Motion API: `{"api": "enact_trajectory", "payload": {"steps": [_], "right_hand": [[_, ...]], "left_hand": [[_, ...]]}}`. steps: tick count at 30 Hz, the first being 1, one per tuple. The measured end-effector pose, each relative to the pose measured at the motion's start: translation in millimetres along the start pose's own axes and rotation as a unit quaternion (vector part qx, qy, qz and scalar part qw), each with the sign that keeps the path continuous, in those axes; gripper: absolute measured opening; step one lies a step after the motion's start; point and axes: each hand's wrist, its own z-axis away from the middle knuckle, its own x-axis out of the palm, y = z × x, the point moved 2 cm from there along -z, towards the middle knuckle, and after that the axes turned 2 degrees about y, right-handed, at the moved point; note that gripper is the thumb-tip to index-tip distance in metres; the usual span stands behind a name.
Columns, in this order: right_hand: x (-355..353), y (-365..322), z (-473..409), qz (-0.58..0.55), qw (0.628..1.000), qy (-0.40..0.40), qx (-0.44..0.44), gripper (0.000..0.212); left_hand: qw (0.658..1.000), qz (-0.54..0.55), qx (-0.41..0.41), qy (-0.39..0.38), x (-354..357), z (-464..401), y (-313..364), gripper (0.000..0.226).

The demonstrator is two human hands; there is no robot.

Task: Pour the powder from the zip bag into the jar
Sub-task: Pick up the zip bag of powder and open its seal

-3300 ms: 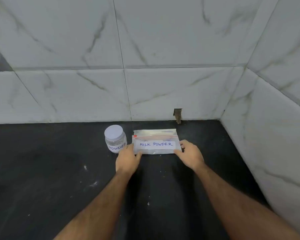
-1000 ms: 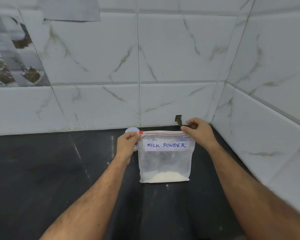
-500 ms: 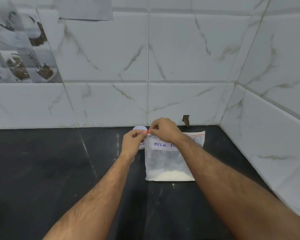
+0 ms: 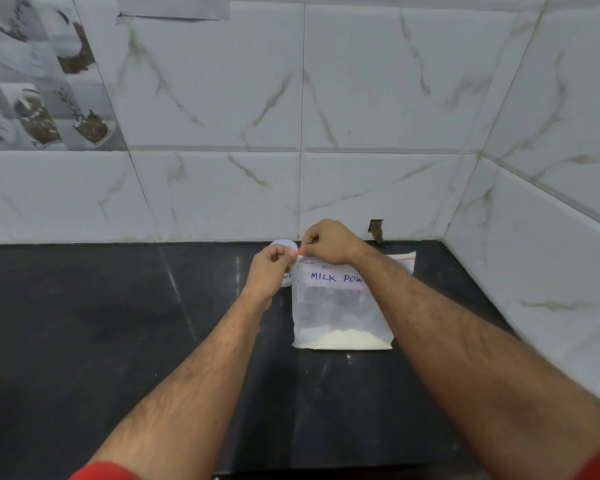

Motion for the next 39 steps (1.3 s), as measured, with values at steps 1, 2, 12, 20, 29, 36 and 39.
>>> {"api": "enact_trajectory", "payload": {"steps": [1,2,12,20,29,36,39], "right_hand": [[-1,0,0,0.005,1.000,0.002,0.003,0.021],[-2,2,0,0.006,1.000,0.006,0.007,0.021],[-20,35,10,-0.018,0.999,0.021,0.022,0.016],[-32,58,21,-0.029,0.999,0.035,0.023,0.011],[-51,86,33,-0.017,0.997,0.054,0.050,0.011],[-65,107,46,-0.021,0.995,0.067,0.069,0.016],[-72,114,52,-0.023,0.994,0.072,0.076,0.017]], "left_hand": [[1.000,0.000,0.000,0.002,0,-2,0,0.013],[1.000,0.000,-0.001,0.004,0,-4,0,0.013],[0.999,-0.039,-0.002,0.011,-1,-16,1,0.014],[0.999,-0.052,-0.007,0.011,1,-23,3,0.016],[0.998,-0.043,-0.031,0.037,-5,-29,1,0.018],[0.996,-0.064,-0.030,0.047,-9,-30,2,0.021],[0.996,-0.070,-0.029,0.045,-12,-31,3,0.022]]}}
